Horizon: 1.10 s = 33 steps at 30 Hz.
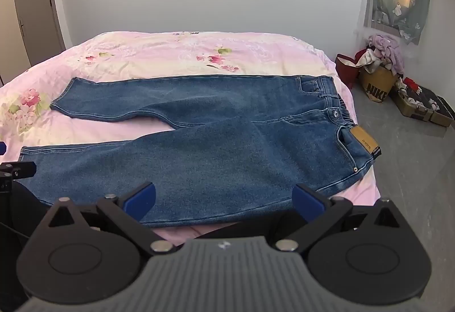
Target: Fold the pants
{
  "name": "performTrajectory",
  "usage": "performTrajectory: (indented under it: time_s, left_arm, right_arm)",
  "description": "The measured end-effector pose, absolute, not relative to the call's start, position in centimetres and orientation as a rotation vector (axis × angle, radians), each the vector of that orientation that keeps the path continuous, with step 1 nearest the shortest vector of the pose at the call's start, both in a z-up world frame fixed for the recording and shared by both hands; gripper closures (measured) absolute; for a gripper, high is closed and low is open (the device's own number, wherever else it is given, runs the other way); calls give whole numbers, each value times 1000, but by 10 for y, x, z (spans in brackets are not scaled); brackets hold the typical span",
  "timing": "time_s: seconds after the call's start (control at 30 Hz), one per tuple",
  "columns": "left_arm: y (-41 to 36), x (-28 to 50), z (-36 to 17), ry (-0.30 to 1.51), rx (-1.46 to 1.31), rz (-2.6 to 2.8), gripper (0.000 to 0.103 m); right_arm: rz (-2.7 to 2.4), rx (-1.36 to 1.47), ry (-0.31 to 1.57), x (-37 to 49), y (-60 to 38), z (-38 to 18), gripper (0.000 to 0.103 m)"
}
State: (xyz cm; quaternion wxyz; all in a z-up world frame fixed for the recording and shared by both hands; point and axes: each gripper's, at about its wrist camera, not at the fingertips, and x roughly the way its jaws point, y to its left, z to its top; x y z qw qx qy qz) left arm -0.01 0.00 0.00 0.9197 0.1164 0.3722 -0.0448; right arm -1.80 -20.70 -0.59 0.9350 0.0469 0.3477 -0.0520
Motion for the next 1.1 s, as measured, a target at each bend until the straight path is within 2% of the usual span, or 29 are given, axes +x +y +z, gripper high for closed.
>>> performTrajectory:
  time_s: [1.1]
  left_arm:
    - [0, -2, 4, 762, 237, -93, 5]
  right_arm:
    - [-93, 97, 709, -18, -208, -7, 5]
